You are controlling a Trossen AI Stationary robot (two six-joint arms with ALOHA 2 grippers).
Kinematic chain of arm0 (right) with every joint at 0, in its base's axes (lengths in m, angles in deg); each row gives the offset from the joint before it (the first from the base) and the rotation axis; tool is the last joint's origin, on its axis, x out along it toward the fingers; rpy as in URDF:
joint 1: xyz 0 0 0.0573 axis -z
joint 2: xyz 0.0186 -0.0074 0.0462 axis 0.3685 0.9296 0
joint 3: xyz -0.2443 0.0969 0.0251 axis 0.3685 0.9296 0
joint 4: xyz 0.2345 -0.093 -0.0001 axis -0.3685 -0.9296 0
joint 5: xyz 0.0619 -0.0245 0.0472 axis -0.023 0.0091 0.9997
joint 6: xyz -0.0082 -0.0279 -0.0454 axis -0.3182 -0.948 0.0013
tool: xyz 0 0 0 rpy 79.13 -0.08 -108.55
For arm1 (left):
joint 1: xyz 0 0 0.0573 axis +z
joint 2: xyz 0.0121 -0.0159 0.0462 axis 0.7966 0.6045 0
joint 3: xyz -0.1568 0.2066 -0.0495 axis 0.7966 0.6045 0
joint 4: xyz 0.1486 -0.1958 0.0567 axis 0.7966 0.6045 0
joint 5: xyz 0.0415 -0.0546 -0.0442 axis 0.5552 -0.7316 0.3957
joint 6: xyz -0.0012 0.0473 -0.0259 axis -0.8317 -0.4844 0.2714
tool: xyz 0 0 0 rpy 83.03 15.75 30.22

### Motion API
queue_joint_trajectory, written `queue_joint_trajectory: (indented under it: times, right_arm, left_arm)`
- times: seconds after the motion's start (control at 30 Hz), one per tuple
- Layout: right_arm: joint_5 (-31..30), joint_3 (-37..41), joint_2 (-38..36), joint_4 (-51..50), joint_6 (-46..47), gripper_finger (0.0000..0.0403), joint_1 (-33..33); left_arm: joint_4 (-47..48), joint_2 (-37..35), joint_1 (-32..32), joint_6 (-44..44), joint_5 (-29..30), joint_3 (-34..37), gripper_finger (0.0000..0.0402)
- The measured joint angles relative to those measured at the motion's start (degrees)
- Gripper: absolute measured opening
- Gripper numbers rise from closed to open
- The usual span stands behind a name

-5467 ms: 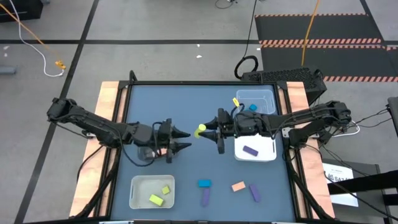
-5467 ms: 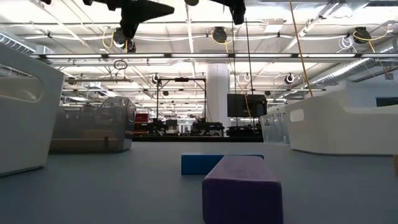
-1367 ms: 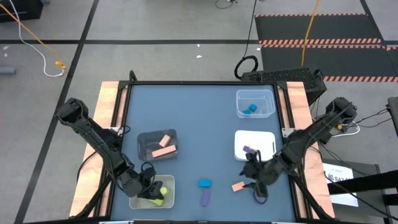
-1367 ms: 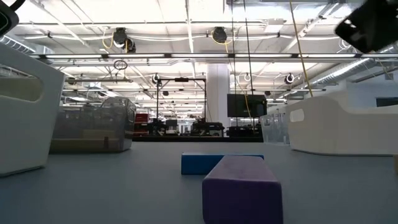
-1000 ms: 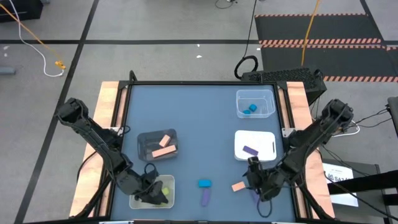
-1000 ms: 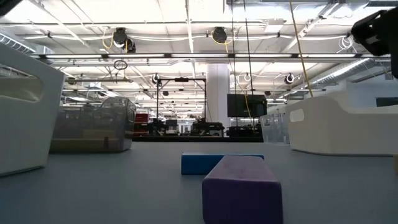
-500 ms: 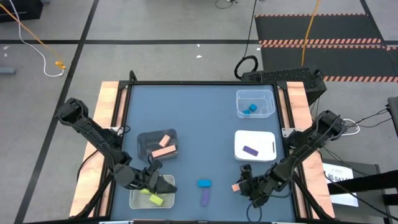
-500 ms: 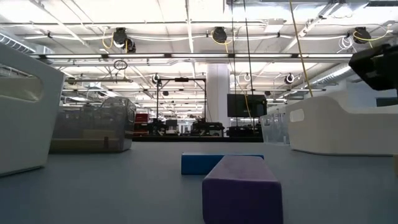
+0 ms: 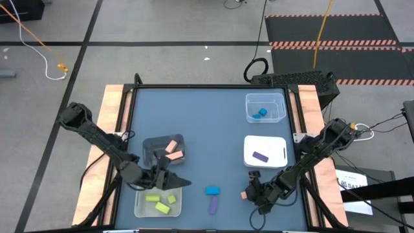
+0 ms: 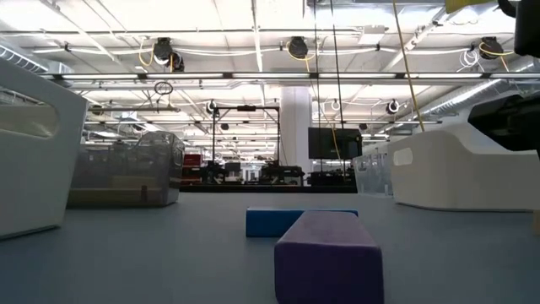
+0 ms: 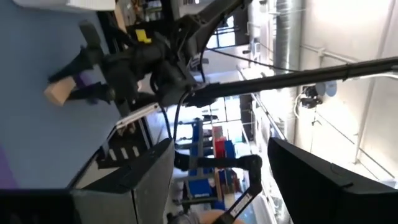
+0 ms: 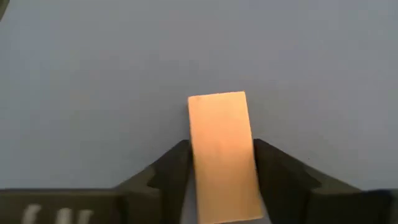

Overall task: Sort & place blocks by color
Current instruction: Put the orange block into the black bin

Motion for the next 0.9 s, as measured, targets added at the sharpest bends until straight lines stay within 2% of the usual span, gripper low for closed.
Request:
queue_joint_trajectory:
  times: [0.07,0.1,0.3,0.47,0.73,0.9]
  right_arm:
    - [-0.1,0.02,-0.14,-0.08,0.0,0.0116,0.02]
    - [-0.12,0.04,-0.21,-0.1,-0.03,0.011,0.02]
    - [0.14,0.24,-2.32,-2.0,-0.17,0.011,0.37]
    - [-0.26,0.31,-9.55,-4.6,-0.39,0.011,3.37]
    - [-10.36,0.26,-22.3,-3.15,-7.26,0.011,10.2]
    - [-12.43,0.24,-26.99,3.43,-14.05,0.011,14.88]
  left_arm:
    - [0.54,0.0,0.71,-1.68,-0.01,0.0,0.0257]
    - [1.27,0.0,1.23,-3.14,-0.02,0.0,0.0257]
    - [7.97,0.0,6.3,-9.53,0.01,0.0,0.0257]
    - [9.7,0.0,10.57,-10.21,0.0,0.0,0.0257]
    - [9.64,0.0,14.49,-8.74,-0.14,0.0,0.0257]
    - [9.3,0.0,16.64,-9.84,-0.57,0.0,0.0257]
